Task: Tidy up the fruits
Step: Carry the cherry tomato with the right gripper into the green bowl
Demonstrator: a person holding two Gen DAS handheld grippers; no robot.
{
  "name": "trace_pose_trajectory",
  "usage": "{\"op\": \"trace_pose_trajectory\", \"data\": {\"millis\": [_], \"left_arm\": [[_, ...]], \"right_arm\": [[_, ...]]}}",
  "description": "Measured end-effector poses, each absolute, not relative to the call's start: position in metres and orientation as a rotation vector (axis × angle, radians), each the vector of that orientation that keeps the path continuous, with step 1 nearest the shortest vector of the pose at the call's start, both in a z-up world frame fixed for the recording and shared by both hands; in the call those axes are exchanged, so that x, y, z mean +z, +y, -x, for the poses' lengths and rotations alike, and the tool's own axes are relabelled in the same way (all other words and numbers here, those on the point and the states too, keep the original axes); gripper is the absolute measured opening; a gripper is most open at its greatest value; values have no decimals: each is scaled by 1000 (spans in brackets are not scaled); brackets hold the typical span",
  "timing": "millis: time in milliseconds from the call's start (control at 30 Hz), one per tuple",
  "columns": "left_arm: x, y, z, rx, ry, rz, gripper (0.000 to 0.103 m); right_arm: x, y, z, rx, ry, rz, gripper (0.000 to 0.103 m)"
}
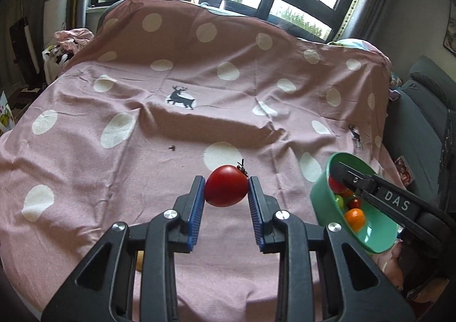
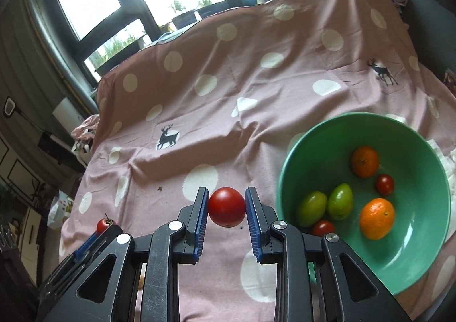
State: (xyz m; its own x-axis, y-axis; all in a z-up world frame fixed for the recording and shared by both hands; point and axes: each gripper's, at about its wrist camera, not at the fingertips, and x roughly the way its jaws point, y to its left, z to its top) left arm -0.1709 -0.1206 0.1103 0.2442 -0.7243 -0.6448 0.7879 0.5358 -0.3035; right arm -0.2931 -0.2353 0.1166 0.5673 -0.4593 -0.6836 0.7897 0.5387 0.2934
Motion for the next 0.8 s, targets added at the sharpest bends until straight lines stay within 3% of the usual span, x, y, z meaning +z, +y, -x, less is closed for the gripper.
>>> {"op": "trace_pose_trajectory", "data": {"millis": [800], "left_arm": [[109,-225,267,-1402,870,-243,30]], "right_arm": [[114,-286,407,-1132,463,-789,28]]}}
